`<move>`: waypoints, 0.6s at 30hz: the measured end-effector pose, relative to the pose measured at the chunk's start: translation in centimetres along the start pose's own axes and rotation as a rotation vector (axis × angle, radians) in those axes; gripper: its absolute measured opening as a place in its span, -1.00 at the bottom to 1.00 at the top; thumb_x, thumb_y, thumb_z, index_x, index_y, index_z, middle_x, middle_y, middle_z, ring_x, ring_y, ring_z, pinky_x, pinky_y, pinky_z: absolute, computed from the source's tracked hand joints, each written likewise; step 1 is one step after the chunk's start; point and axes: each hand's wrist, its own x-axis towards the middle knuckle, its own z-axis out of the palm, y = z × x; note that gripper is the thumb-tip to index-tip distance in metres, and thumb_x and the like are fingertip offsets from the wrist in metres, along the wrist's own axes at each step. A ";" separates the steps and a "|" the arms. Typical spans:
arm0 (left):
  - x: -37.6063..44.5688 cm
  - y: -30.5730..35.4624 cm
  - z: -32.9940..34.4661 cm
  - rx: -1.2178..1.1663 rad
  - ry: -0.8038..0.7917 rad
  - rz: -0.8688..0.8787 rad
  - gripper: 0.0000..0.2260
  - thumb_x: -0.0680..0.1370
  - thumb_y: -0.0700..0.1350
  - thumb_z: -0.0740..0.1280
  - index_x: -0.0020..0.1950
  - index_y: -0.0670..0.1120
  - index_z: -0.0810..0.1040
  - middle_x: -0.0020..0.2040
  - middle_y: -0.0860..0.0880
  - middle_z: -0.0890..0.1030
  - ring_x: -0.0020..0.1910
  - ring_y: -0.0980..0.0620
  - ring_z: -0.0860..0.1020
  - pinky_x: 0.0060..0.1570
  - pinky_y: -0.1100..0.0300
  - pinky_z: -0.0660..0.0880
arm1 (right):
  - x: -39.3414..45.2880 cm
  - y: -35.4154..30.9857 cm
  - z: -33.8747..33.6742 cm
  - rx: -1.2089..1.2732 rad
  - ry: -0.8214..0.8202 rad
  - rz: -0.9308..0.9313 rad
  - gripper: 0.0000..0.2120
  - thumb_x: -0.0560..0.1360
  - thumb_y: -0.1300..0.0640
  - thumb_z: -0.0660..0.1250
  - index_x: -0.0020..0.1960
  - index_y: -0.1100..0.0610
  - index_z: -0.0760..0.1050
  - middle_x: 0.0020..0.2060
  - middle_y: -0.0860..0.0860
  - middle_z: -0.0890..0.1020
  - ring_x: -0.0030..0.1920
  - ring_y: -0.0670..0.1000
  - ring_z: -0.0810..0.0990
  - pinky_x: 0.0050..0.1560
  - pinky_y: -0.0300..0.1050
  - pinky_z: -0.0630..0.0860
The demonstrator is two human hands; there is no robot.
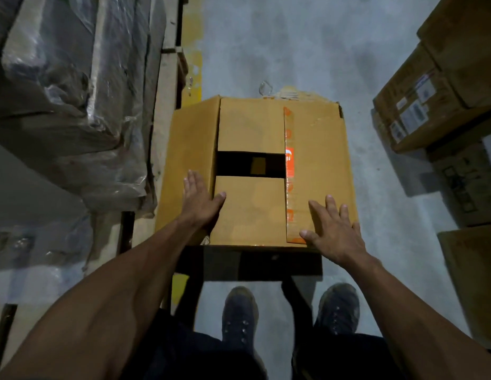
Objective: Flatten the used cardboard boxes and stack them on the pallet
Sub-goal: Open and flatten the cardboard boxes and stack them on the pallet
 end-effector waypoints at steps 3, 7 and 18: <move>0.9 -0.9 1.1 -0.208 -0.032 -0.066 -0.23 0.68 0.06 0.20 0.60 -0.23 -0.26 0.63 -0.15 -0.22 0.61 -0.11 -0.17 0.57 0.03 -0.10 | -0.1 -0.7 0.3 -0.037 0.004 -0.009 -0.25 0.59 -0.27 0.20 0.62 -0.17 -0.14 0.62 0.01 -0.25 0.60 0.25 -0.22 0.54 0.37 -0.07; 1.7 -1.9 1.9 -0.345 0.001 -0.119 -0.32 0.68 0.05 0.18 0.63 -0.17 -0.13 0.63 -0.16 0.01 0.60 -0.16 0.06 0.55 -0.11 0.09 | -0.6 -2.4 0.4 -0.098 0.008 0.000 -0.27 0.60 -0.23 0.17 0.62 -0.10 -0.13 0.62 0.09 -0.23 0.59 0.30 -0.21 0.50 0.42 -0.09; 1.9 -2.4 3.0 -0.367 0.094 -0.137 -0.42 0.69 0.02 0.16 0.63 -0.13 0.02 0.58 -0.20 0.21 0.54 -0.19 0.23 0.49 -0.15 0.23 | 3.7 -5.8 -2.4 -0.691 0.180 -0.978 -0.53 0.58 -0.18 0.10 -0.07 0.07 0.68 -0.11 0.06 0.64 -0.01 0.09 0.57 0.46 0.18 0.29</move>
